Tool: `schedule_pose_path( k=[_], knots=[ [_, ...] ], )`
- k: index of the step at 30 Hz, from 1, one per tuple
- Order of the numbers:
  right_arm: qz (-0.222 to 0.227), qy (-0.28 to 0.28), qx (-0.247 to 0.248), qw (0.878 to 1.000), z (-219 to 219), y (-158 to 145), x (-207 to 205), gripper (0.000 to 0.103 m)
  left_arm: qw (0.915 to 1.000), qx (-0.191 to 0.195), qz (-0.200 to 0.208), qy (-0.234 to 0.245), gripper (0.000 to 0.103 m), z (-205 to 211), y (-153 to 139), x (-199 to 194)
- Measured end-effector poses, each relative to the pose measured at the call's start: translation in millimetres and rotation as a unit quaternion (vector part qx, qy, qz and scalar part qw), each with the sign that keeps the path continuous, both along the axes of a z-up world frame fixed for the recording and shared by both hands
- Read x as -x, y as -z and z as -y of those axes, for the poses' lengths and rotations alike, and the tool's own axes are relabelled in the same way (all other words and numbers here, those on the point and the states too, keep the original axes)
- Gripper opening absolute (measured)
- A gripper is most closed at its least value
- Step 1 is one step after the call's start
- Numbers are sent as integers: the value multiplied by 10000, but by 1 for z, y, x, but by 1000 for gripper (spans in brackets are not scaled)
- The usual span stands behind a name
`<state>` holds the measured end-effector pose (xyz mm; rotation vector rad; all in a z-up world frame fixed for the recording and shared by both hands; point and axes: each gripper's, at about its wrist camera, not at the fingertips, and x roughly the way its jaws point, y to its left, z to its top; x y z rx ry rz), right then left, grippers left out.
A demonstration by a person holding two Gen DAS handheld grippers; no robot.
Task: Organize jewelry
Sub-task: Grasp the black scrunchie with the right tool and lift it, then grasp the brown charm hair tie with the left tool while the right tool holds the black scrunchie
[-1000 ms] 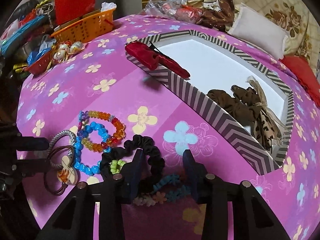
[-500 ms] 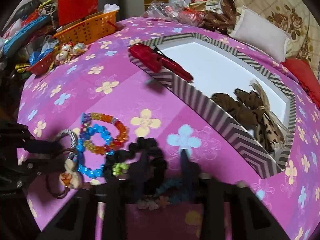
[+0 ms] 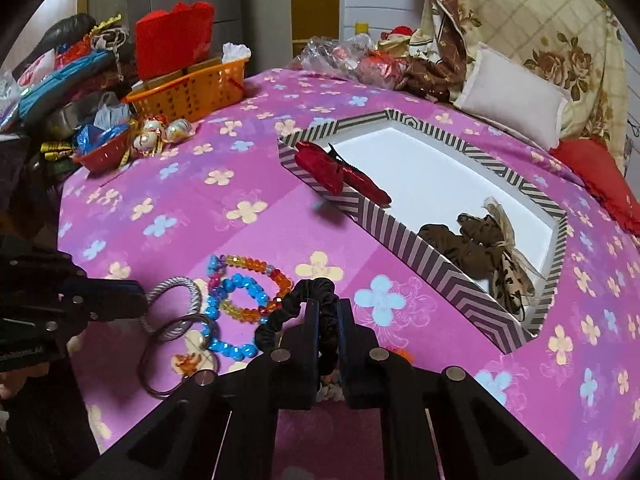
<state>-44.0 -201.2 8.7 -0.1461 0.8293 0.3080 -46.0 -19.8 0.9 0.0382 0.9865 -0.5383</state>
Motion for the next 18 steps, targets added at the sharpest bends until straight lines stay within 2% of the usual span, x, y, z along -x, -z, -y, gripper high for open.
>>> schedule_pose_path(
  k=[5, 7, 9, 10, 13, 18],
  knots=[
    [67, 55, -80, 9999, 3, -8, 11, 8, 9994, -258, -32, 225, 5, 10, 5, 9],
    [87, 82, -149, 9998, 5, -10, 16, 8, 9990, -291, -44, 347, 12, 12, 7, 16],
    [96, 109, -185, 9997, 7, -11, 20, 8, 9988, -263, -34, 420, 27, 14, 7, 21],
    [95, 130, -215, 9996, 9, -11, 22, 8, 9988, -229, -35, 435, 28, 15, 7, 23],
    [33, 208, -353, 9992, 14, -8, 24, 8, 9985, -231, -87, 482, 29, 23, 9, 24],
    [-22, 324, -428, 9986, 24, -3, 28, 8, 9973, -544, -181, 459, 29, 46, 21, 21]
  ],
)
